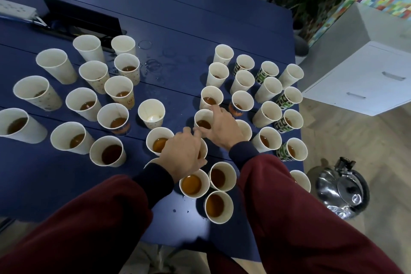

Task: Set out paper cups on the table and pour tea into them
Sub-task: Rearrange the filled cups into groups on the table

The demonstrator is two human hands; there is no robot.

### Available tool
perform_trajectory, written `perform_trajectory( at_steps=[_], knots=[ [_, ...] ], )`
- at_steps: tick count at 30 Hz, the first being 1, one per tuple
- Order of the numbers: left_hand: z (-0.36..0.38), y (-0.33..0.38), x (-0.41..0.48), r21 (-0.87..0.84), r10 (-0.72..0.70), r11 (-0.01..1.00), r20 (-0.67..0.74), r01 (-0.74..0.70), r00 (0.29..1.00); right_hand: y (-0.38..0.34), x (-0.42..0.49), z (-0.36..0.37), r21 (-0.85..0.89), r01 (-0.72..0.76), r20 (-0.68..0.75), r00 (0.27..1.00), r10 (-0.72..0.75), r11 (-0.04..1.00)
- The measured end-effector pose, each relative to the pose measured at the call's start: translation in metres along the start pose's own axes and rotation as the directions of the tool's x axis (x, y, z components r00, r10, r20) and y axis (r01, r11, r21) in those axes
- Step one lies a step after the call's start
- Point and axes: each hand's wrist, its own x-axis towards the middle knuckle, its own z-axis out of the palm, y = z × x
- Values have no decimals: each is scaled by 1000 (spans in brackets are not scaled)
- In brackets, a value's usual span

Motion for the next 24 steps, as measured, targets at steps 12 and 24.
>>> perform_trajectory(
  at_steps=[12,24],
  knots=[
    [5,3,2,-67,28,997,16,-26,999,28,-87,-43,158,-1,-148,989,25,987],
    [10,4,-7,-87,-16,996,22,18,1000,23,-143,6,21,-45,170,985,40,999]
  ],
)
